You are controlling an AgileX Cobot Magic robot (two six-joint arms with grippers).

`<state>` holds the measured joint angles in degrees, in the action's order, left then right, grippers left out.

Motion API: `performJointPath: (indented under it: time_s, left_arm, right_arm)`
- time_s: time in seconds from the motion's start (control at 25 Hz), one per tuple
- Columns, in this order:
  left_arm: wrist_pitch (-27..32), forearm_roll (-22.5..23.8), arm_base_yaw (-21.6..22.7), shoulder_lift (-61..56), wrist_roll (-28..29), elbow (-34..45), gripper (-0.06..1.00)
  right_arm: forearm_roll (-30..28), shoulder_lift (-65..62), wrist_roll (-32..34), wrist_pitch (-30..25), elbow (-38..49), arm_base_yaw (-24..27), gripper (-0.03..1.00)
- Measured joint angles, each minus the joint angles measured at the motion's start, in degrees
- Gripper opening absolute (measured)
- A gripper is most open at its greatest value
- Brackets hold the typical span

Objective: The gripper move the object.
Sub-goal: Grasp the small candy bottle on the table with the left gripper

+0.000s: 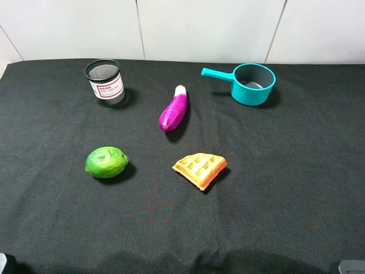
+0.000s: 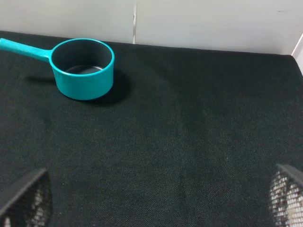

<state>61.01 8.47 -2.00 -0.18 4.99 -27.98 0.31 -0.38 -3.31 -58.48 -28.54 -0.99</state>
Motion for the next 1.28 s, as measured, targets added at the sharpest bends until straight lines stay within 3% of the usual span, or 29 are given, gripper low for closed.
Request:
performJointPath:
  time_s: [1.28]
  left_arm:
    - [0.0, 0.0, 0.0, 2.9, 0.0, 0.0, 0.85]
  right_arm:
    - [0.0, 0.0, 0.0, 0.0, 0.0, 0.0, 0.69]
